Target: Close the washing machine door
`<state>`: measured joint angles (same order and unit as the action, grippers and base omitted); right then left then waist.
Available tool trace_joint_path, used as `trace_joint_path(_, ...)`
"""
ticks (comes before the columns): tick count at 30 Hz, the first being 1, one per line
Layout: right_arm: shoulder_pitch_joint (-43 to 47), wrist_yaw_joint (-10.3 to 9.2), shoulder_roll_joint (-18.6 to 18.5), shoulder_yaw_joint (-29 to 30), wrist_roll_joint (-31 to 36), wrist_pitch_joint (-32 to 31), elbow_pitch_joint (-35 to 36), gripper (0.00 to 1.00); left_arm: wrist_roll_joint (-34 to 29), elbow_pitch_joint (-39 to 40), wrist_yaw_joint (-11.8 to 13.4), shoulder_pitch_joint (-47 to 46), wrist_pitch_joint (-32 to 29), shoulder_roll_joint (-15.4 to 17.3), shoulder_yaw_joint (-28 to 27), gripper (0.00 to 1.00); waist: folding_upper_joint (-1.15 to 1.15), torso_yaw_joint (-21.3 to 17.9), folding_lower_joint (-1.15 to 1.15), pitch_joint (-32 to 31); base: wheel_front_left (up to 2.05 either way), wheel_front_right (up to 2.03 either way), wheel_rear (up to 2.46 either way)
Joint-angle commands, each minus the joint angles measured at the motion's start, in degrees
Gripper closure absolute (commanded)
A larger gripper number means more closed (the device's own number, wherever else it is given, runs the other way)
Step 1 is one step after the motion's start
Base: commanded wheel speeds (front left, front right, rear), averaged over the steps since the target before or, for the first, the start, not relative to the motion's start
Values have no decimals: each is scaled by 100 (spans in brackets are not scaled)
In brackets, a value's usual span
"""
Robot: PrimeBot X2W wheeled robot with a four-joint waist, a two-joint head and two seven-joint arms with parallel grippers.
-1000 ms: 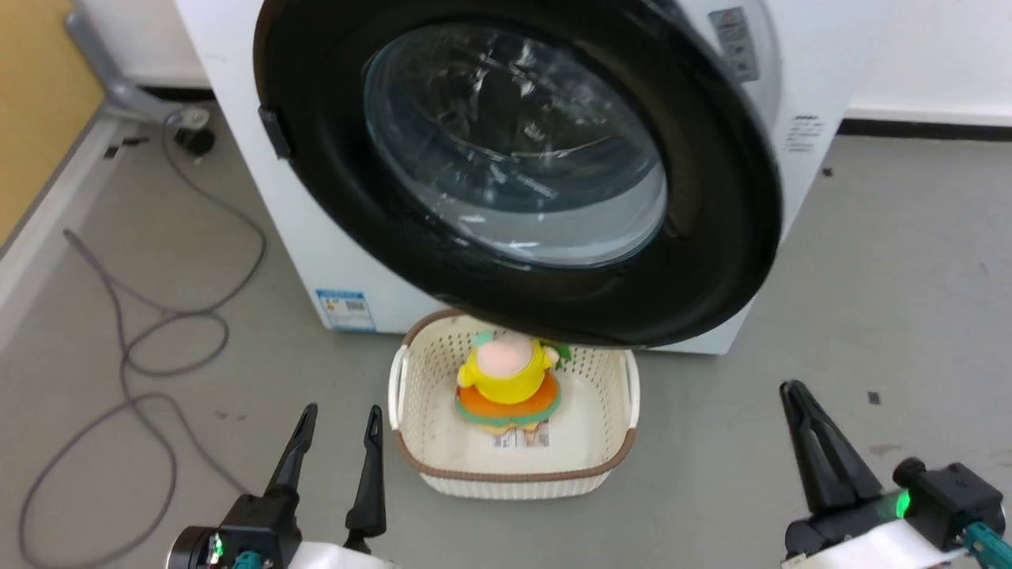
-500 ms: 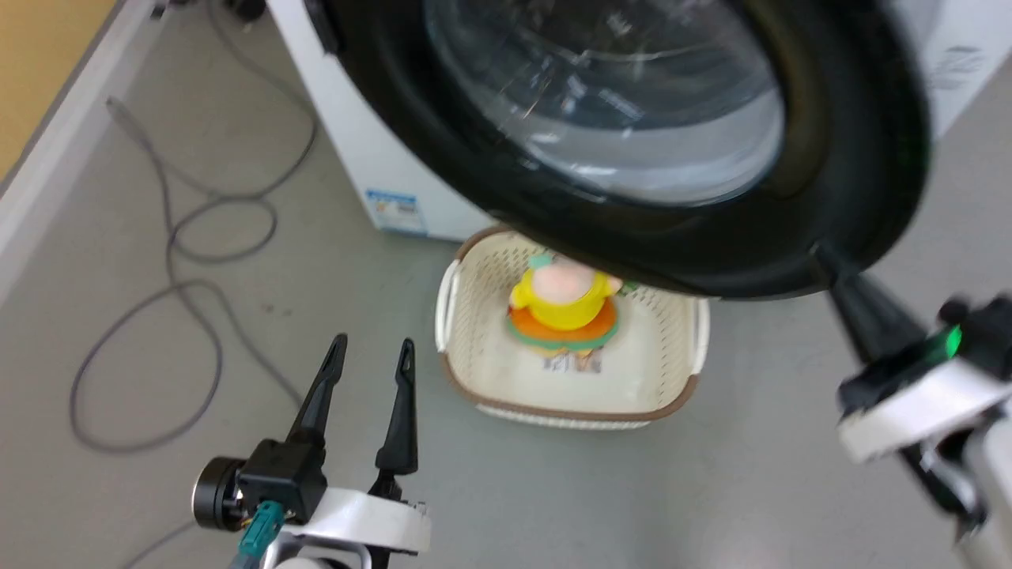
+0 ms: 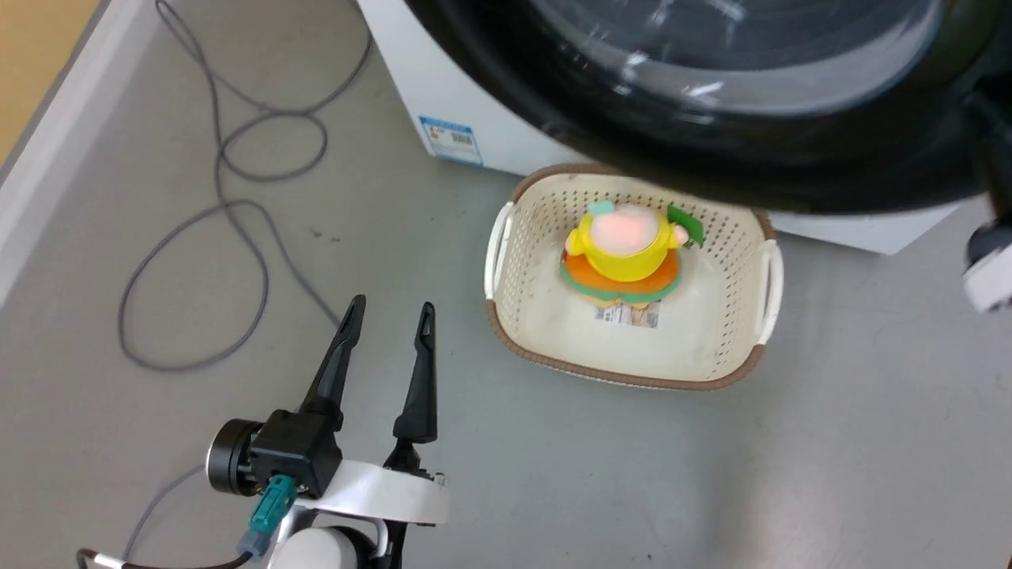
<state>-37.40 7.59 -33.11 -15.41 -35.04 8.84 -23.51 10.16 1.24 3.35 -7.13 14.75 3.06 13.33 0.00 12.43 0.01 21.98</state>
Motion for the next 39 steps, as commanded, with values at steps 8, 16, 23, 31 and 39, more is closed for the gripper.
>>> trace_joint_path(8,-1026,-10,-232,-27,-209,-189,-920,100,7,34,77,-203,25,-16,102,0,0,153,-1,242,0,0,0)
trace_joint_path(16,-1585,-10,-320,-115,-403,-227,-1554,100,50,1,174,-267,25,-17,198,0,0,198,-1,322,0,0,0)
trace_joint_path(23,-1696,-10,-344,-386,-497,-29,-1763,100,50,-55,209,-259,25,-18,204,0,0,142,-1,238,0,0,0)
trace_joint_path(31,-982,-10,-200,-892,-607,475,-1515,100,-14,-192,127,-121,25,-18,64,0,0,-153,-1,-347,0,0,0)
trace_joint_path(39,370,-10,-34,-810,-386,612,-521,100,-69,-423,-11,157,25,-12,-164,0,0,-628,-1,-1109,0,0,0)
